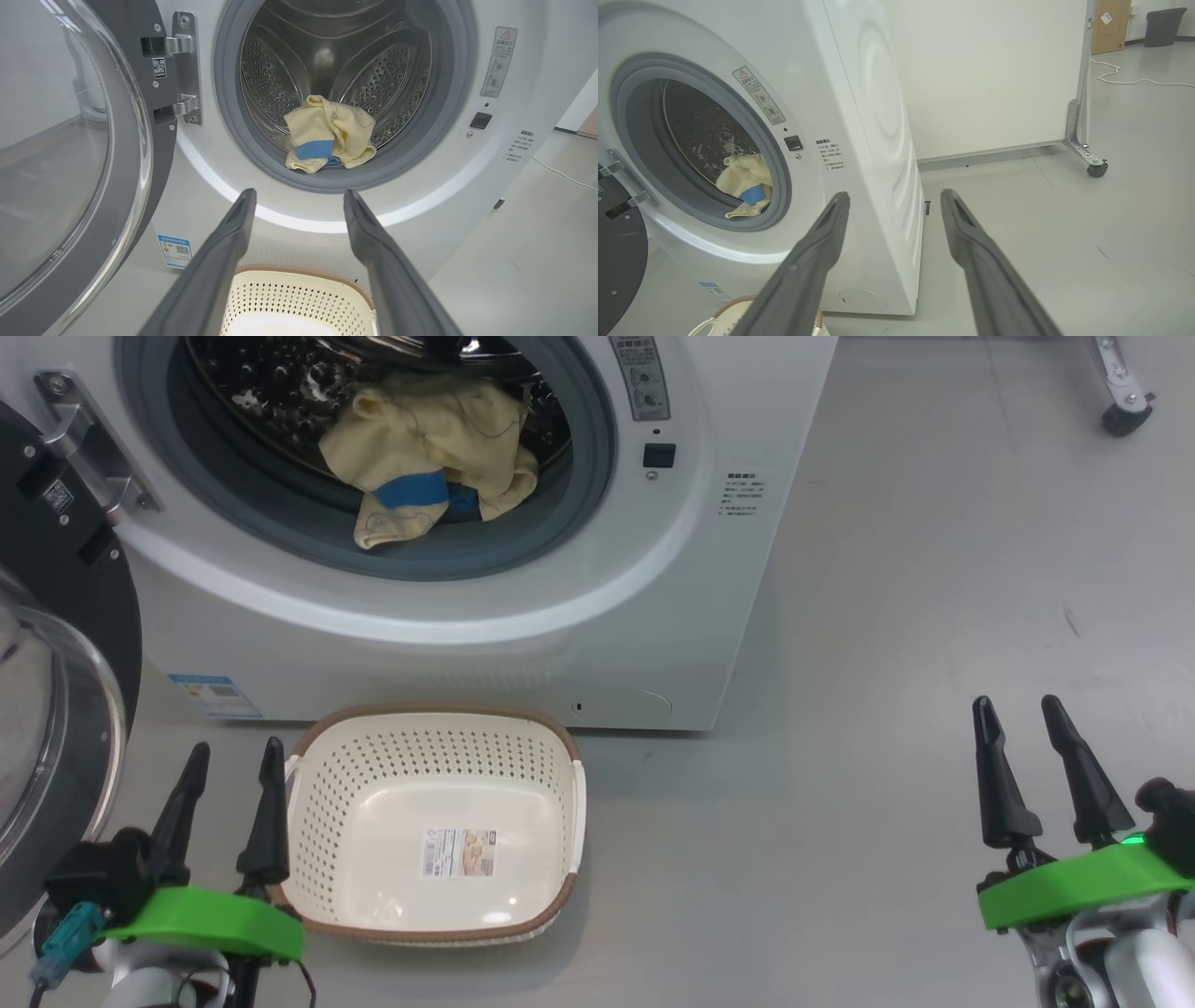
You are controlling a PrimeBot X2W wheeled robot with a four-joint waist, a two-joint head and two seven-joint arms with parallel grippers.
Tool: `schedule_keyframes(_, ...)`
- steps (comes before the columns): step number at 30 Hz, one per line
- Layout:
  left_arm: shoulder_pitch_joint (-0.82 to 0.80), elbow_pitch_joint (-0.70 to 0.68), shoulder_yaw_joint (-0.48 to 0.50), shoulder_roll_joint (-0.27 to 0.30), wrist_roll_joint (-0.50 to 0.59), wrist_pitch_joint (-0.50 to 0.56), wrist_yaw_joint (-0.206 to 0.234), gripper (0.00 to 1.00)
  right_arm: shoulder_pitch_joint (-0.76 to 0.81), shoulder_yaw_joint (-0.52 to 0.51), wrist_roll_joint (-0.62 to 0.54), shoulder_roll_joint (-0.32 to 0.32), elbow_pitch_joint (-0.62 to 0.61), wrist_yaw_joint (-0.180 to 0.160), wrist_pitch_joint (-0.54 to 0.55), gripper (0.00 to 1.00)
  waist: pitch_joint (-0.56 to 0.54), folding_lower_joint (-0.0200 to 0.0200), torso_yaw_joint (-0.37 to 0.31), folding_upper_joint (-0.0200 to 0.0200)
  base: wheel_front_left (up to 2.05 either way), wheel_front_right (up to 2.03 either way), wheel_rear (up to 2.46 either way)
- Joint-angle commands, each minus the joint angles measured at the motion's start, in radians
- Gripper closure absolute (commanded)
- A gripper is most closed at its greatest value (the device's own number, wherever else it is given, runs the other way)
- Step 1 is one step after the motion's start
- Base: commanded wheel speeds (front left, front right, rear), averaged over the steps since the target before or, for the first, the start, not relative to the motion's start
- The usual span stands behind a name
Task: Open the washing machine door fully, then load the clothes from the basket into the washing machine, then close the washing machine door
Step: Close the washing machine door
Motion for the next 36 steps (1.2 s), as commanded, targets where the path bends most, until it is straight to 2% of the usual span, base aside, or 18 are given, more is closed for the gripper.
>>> schedule_keyframes(1, -0.01, -0.037, 0.043, 0.016, 0.01, -0.007, 0.0, 0.0, -0.005, 0.018, 0.0, -0.029, -0.032, 0.002, -0.006, 0.0, 0.001, 0.0, 0.0, 0.0, -1.57, 1.57, 0.0)
schedule_keyframes(16, -0.001, -0.07, 0.027, 0.02, -0.006, -0.007, 0.0, 0.0, -0.005, 0.018, 0.002, -0.031, -0.035, 0.002, -0.006, 0.0, 0.002, 0.0, 0.001, 0.0, -1.63, 1.63, 0.0)
schedule_keyframes(29, 0.001, -0.066, 0.021, 0.015, -0.009, -0.007, 0.0, 0.0, -0.009, 0.022, -0.001, -0.029, -0.036, 0.002, -0.006, 0.0, 0.002, 0.0, 0.016, 0.0, -0.17, 0.17, 0.0)
schedule_keyframes(36, 0.007, -0.066, 0.027, 0.005, -0.026, -0.007, 0.0, 0.0, -0.018, 0.058, 0.001, -0.03, -0.029, 0.002, -0.006, 0.0, -0.002, 0.0, 0.054, 0.0, 0.0, 0.0, 0.0)
